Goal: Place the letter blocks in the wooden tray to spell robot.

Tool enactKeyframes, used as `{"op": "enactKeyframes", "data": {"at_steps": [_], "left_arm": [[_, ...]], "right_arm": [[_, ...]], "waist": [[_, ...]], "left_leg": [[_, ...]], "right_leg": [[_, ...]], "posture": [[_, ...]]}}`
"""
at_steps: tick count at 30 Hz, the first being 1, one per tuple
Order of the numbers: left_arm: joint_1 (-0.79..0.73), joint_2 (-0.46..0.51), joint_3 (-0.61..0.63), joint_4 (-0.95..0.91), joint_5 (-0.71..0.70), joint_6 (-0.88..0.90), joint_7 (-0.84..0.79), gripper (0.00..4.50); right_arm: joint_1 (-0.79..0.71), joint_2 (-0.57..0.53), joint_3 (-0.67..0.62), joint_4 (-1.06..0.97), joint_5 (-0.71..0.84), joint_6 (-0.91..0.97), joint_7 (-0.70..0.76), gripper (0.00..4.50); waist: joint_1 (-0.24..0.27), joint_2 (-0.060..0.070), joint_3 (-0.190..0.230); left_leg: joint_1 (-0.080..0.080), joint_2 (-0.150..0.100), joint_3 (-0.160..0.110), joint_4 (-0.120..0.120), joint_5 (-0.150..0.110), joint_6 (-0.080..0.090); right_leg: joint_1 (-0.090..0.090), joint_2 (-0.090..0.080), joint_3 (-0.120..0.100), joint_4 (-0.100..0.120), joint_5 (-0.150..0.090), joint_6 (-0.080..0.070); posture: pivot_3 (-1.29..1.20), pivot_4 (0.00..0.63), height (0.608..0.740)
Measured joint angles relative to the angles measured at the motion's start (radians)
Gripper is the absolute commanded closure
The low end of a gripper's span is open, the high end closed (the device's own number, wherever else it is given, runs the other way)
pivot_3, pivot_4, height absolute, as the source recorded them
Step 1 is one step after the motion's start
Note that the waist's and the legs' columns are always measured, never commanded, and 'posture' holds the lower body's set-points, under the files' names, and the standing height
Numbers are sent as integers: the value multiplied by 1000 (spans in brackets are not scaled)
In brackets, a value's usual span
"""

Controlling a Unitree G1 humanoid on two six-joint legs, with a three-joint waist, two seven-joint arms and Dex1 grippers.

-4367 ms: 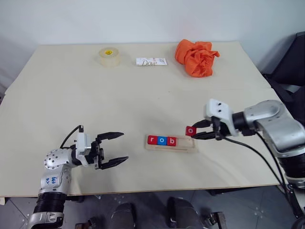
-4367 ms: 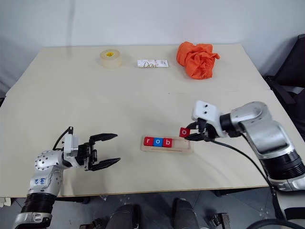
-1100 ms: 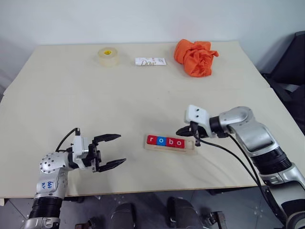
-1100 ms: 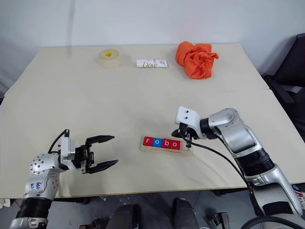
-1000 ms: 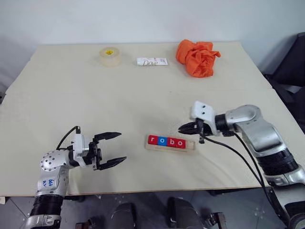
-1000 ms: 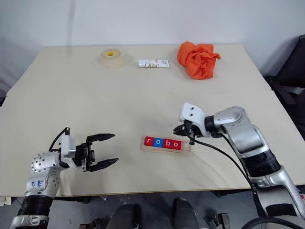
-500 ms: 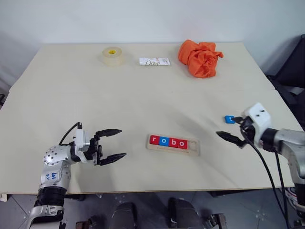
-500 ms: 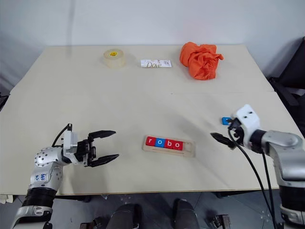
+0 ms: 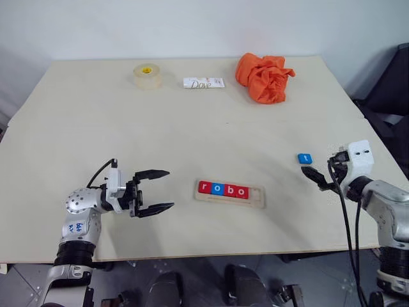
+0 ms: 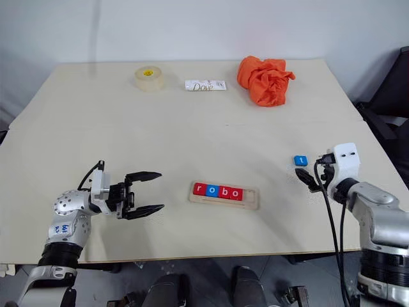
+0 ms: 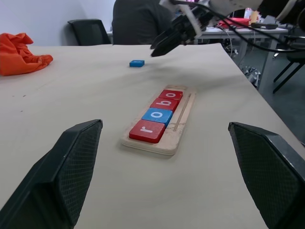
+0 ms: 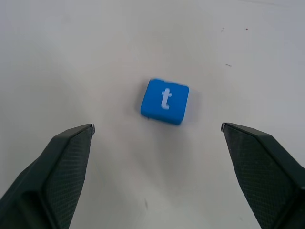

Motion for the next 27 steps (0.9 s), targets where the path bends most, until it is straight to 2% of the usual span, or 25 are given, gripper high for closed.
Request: {"op": "enactKeyframes", "data": {"at_steps": [11, 14, 21, 27], "left_arm": [[46, 3, 3, -47, -1, 13, 17, 0], [52, 3, 4, -55, -1, 16, 22, 0], [59, 3, 4, -58, -1, 15, 25, 0], [48, 2, 3, -50, -1, 13, 19, 0]], "right_arm": [[-117, 64, 75, 228, -34, -127, -100, 35], [-124, 65, 79, 252, -42, -152, -109, 619], [-138, 84, 96, 279, -47, -202, -119, 3013], [-125, 97, 105, 261, -51, -234, -149, 3038]], "waist": [[-8, 0, 0], [-8, 0, 0], [-10, 0, 0], [-9, 0, 0]], "left_leg": [[0, 0, 0, 0, 0, 0], [0, 0, 0, 0, 0, 0], [0, 0, 0, 0, 0, 0], [0, 0, 0, 0, 0, 0]], "right_leg": [[0, 0, 0, 0, 0, 0], [0, 0, 0, 0, 0, 0], [0, 0, 0, 1, 0, 0], [0, 0, 0, 1, 0, 0]], "posture": [[0, 150, 740], [0, 150, 740], [0, 150, 740], [0, 150, 740]]}}
